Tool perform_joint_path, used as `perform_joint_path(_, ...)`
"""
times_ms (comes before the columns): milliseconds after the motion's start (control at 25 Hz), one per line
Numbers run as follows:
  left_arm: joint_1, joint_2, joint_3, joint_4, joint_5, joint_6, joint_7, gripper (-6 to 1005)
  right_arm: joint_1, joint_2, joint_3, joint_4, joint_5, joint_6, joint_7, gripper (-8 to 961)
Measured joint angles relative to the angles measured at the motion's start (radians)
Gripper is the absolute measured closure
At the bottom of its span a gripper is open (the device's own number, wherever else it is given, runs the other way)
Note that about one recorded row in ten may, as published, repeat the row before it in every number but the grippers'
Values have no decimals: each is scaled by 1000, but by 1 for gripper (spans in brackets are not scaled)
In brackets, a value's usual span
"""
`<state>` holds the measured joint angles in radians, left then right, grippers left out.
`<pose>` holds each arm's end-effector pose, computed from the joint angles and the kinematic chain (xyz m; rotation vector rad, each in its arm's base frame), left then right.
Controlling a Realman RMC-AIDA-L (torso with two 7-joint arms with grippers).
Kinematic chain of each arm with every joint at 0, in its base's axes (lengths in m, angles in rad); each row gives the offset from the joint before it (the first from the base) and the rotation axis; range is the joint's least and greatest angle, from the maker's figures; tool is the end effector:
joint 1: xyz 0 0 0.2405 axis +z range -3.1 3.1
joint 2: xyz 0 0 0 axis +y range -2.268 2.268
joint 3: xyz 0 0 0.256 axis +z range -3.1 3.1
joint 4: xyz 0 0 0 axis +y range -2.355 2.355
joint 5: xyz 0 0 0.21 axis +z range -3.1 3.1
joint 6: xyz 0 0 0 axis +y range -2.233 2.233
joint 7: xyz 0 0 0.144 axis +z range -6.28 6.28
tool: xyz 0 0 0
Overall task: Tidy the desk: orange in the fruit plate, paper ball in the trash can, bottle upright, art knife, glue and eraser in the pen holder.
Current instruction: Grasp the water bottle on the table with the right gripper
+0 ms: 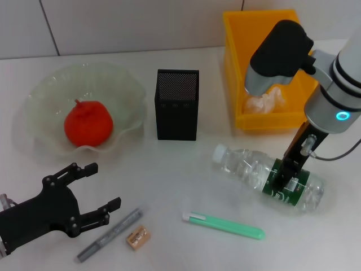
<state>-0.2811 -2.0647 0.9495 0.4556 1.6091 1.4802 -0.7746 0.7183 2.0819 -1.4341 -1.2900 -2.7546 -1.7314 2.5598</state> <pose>-0.3155 0.2568 -0.0318 -2.5656 -0.2940 -0.7319 0.1747 0.3508 -0.0013 -2.5892 0.8424 -0.8712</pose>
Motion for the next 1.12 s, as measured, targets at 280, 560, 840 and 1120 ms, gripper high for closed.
perform_joint_path(280,1,0,0,0,0,-4,0,153,4,1,-8,58,0,28,0,124)
perform_joint_path(560,0,0,0,0,0,-7,1,154,3,2,-8,80,2,54,0,125)
perform_joint_path(840,-3,-2,0,0,0,-9,2,155,8,3,-25,139,6,95,1,125)
perform_joint_path(1120,-4,-2,0,0,0,-9,2,155,9,3,-30,154,8,107,1,126)
